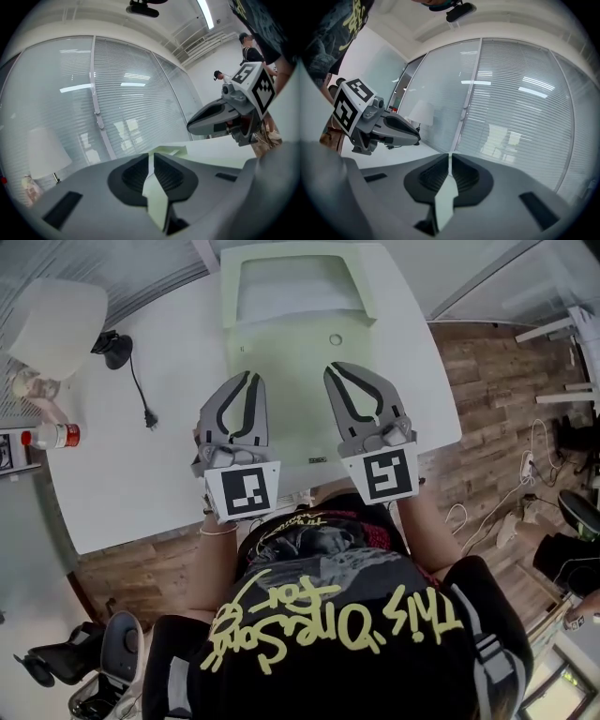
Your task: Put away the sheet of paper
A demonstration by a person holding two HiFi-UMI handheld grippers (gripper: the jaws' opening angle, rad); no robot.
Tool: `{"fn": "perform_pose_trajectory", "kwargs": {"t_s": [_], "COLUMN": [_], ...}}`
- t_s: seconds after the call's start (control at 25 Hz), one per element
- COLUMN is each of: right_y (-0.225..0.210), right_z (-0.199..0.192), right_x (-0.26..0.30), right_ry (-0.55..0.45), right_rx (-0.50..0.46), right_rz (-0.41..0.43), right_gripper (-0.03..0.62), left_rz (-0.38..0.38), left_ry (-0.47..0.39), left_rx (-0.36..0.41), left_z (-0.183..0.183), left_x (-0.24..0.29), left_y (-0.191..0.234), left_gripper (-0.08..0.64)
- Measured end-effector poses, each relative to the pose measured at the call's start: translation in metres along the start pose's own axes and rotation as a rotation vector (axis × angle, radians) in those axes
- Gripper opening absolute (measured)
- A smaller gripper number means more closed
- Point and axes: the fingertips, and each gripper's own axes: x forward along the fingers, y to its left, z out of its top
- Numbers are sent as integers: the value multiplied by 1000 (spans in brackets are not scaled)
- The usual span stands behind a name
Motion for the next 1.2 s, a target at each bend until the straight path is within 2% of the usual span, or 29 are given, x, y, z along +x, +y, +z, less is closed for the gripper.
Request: {"fn": "perform_pose_trajectory", "kwargs": {"t_s": [0.8,0.84,0.96,1.2], "right_y": [12,11,3,2], "right_z": [18,21,43,50], "right_x": [-29,-30,-33,-36], "right_ry": [-1,-24,-188,-212], "right_rx": [-19,6,203,235], "right_rz": [-16,-25,-108,-101], "right_gripper": [9,9,8,8], "left_rz": [6,6,9,16], "left_ry": [-64,-65,-73,-85], "left_rx": [-2,-4,-7,-2], "left_z": [18,19,22,27], "left_x": [-24,-25,-27,-31], "left_y": [2,2,2,4], "left_gripper": [26,26,26,25]}}
